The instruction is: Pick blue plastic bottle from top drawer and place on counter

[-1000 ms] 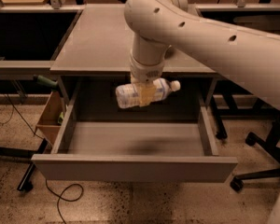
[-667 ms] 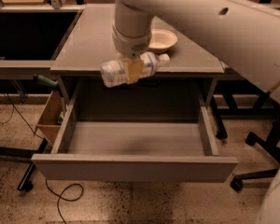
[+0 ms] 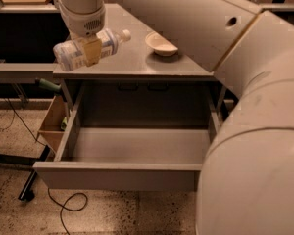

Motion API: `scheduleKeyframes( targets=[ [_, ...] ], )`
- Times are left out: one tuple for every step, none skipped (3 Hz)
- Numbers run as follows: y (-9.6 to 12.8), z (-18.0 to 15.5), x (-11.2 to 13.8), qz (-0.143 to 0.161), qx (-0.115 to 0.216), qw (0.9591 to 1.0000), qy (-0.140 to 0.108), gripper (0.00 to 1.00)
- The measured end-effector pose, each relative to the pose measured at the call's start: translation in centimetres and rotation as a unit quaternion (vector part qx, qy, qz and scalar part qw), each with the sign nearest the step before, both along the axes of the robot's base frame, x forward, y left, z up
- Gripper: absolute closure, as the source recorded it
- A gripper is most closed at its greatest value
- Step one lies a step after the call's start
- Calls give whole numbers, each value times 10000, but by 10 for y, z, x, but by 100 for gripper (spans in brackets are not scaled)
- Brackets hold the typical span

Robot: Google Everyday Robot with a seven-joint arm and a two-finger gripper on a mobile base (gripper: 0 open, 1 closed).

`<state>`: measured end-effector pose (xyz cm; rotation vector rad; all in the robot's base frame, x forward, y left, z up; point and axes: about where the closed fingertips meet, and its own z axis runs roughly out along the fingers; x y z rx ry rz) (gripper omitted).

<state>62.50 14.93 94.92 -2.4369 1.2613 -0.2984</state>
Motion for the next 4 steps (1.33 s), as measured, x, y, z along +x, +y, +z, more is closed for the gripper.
scheduleKeyframes(
  targets=[
    [15, -4, 38, -439, 191, 9986, -229, 100],
    [5, -7, 74, -1029, 533, 9923, -427, 100],
    [-5, -16, 118, -1577, 662, 9836, -569, 100],
    [-10, -33, 149, -1971, 794, 9757, -530, 81]
  ],
)
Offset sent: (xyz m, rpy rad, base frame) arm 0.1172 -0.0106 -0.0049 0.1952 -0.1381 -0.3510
